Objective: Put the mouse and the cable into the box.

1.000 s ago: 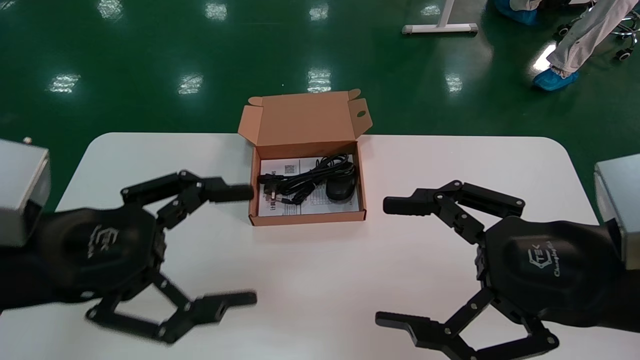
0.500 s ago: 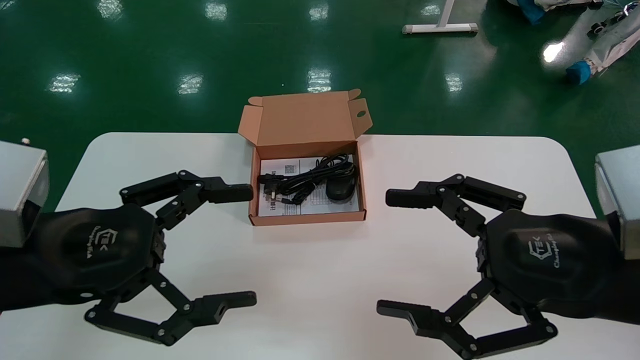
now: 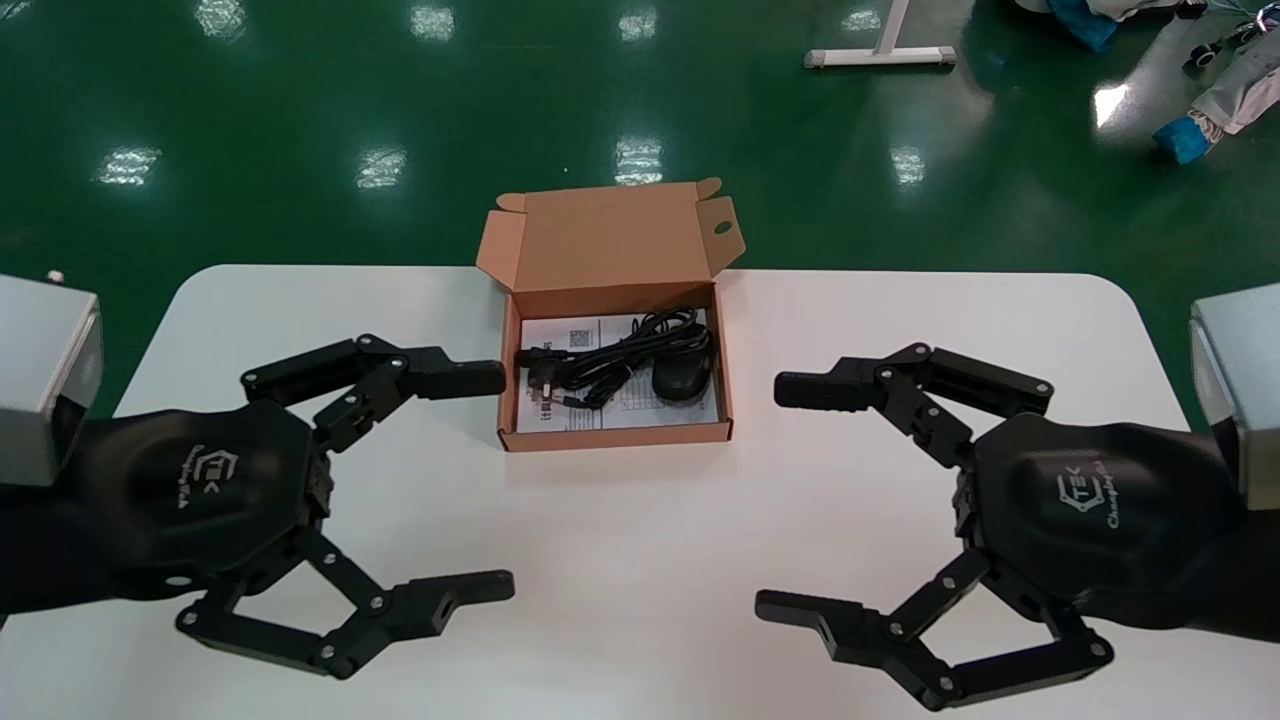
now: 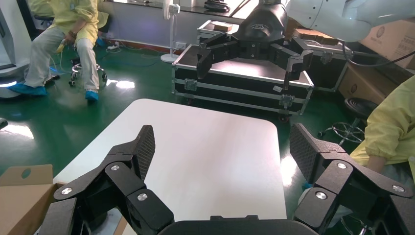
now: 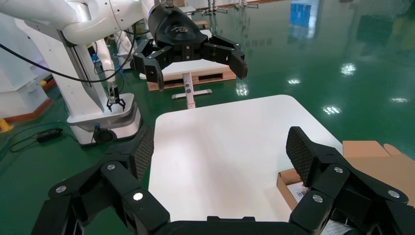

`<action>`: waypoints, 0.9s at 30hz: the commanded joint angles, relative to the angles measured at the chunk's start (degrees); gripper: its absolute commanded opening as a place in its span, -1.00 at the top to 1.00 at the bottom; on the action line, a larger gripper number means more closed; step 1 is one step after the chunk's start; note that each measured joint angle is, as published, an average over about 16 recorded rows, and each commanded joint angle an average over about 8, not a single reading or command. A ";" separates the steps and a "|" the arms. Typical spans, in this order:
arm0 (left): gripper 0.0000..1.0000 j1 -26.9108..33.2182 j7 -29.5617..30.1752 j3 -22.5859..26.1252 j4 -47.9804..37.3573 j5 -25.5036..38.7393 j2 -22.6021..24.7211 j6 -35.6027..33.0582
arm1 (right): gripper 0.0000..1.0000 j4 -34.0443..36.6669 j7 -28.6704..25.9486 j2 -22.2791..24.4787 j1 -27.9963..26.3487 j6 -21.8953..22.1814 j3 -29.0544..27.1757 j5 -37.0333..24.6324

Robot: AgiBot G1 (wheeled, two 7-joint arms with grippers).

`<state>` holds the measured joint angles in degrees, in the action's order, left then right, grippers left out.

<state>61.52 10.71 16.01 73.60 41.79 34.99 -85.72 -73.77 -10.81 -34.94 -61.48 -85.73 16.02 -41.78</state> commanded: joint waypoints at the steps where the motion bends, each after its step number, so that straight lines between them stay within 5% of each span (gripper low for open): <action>1: -1.00 0.01 -0.03 0.00 -0.04 0.02 0.02 0.03 | -1.00 0.05 0.01 -0.01 -0.01 0.01 0.00 -0.01; 27: -1.00 0.07 -0.15 -0.01 -0.17 0.12 0.11 0.14 | -1.00 0.19 0.08 -0.07 -0.08 0.06 0.00 -0.07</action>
<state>61.58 10.55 16.01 73.43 41.91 35.10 -85.58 -73.58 -10.74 -35.01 -61.56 -85.67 16.02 -41.86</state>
